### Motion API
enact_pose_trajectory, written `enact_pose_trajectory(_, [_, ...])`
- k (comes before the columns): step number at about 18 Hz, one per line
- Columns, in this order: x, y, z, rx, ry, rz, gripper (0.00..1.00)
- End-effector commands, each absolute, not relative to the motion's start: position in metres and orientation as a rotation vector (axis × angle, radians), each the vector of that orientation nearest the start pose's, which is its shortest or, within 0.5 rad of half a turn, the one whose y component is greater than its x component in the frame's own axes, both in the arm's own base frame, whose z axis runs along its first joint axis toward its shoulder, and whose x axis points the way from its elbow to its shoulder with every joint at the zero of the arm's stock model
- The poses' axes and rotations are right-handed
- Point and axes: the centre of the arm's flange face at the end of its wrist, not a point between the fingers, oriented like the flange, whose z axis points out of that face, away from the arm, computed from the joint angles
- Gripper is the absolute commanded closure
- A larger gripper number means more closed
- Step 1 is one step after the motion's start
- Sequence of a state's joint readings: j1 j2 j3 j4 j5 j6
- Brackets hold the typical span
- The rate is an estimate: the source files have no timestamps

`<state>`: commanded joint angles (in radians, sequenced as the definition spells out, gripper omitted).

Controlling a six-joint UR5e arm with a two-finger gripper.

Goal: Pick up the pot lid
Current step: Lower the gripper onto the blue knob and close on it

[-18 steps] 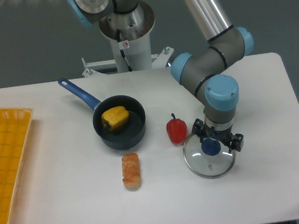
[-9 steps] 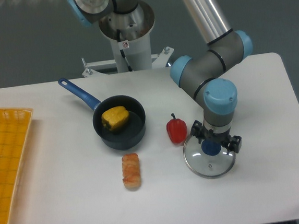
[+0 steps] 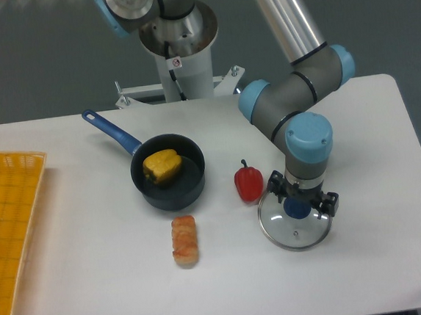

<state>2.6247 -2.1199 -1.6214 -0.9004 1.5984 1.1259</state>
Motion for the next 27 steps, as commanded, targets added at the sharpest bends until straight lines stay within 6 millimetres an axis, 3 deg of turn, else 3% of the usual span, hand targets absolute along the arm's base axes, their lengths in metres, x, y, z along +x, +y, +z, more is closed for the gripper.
enact_pose_trajectory(3, [-0.501, 0.437, 0.211, -3.131, 0.114, 0.112, 0.2])
enact_pose_trajectory(7, [-0.501, 0.437, 0.211, -3.133, 0.119, 0.113, 0.22])
enact_pose_trajectory(8, [-0.5, 0.437, 0.21, -3.134, 0.114, 0.109, 0.29])
enact_pose_trajectory(12, [-0.5, 0.436, 0.211, -3.135, 0.121, 0.11, 0.3])
enact_pose_trajectory(17, [-0.502, 0.438, 0.214, -3.132, 0.121, 0.118, 0.45])
enact_pose_trajectory(22, [-0.504, 0.439, 0.219, -3.127, 0.125, 0.131, 0.46])
enact_pose_trajectory(27, [-0.507, 0.445, 0.241, -3.15, 0.134, 0.079, 0.5])
